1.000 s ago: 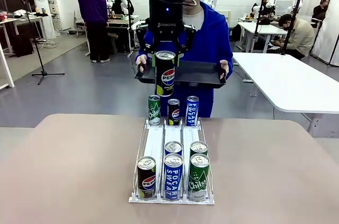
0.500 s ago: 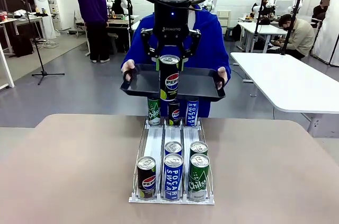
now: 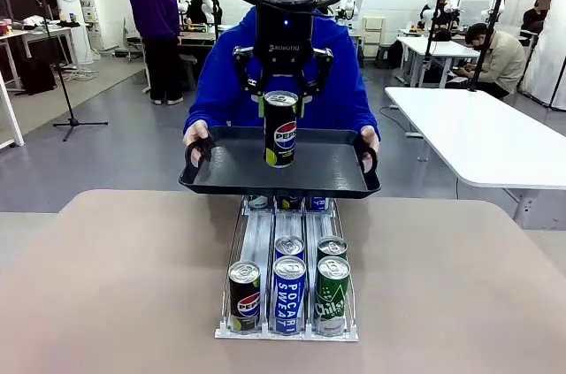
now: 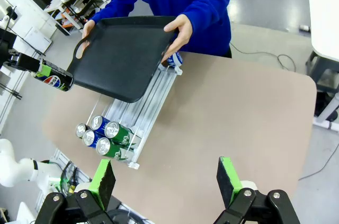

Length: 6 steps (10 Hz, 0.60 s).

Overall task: Retrieve and hand over the desired beverage to the person.
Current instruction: Place the picked can on the Handle tray extended by the person.

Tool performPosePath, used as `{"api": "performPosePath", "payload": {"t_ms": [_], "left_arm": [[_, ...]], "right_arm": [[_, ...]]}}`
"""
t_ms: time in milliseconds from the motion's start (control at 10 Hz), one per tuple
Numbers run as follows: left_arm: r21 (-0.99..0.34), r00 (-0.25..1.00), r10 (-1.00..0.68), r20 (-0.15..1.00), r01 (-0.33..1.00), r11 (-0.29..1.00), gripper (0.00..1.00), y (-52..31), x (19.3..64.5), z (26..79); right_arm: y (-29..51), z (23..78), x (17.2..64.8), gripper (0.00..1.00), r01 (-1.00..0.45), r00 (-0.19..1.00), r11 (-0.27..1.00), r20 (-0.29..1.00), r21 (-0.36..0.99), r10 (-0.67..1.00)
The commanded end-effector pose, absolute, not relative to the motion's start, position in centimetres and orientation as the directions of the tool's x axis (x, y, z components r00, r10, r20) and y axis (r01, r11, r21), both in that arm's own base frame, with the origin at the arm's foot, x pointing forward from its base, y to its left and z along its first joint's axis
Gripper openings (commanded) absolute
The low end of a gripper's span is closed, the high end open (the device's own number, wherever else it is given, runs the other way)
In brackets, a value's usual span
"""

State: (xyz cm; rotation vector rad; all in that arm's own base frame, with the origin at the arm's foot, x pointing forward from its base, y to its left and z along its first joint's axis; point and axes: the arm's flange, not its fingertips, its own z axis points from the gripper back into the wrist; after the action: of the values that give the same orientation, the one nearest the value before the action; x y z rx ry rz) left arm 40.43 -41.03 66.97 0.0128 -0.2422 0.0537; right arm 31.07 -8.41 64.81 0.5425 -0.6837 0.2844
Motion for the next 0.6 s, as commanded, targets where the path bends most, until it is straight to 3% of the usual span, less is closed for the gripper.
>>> {"api": "performPosePath", "payload": {"t_ms": [0,400,500], "left_arm": [[0.003,0.967,0.054,0.25,-0.057,0.998,0.38,-40.79,40.06,67.07],[0.003,0.967,0.054,0.25,-0.057,0.998,0.38,-40.79,40.06,67.07],[0.006,0.969,0.051,0.24,-0.054,0.999,0.58,-41.07,40.39,66.96]], "right_arm": [[-8.41,64.76,31.32,1.0,-0.443,0.737,0.805,0.671,0.395,0.076],[-8.41,64.76,31.32,1.0,-0.443,0.737,0.805,0.671,0.395,0.076],[-8.41,64.76,31.32,1.0,-0.443,0.737,0.805,0.671,0.395,0.076]]}}
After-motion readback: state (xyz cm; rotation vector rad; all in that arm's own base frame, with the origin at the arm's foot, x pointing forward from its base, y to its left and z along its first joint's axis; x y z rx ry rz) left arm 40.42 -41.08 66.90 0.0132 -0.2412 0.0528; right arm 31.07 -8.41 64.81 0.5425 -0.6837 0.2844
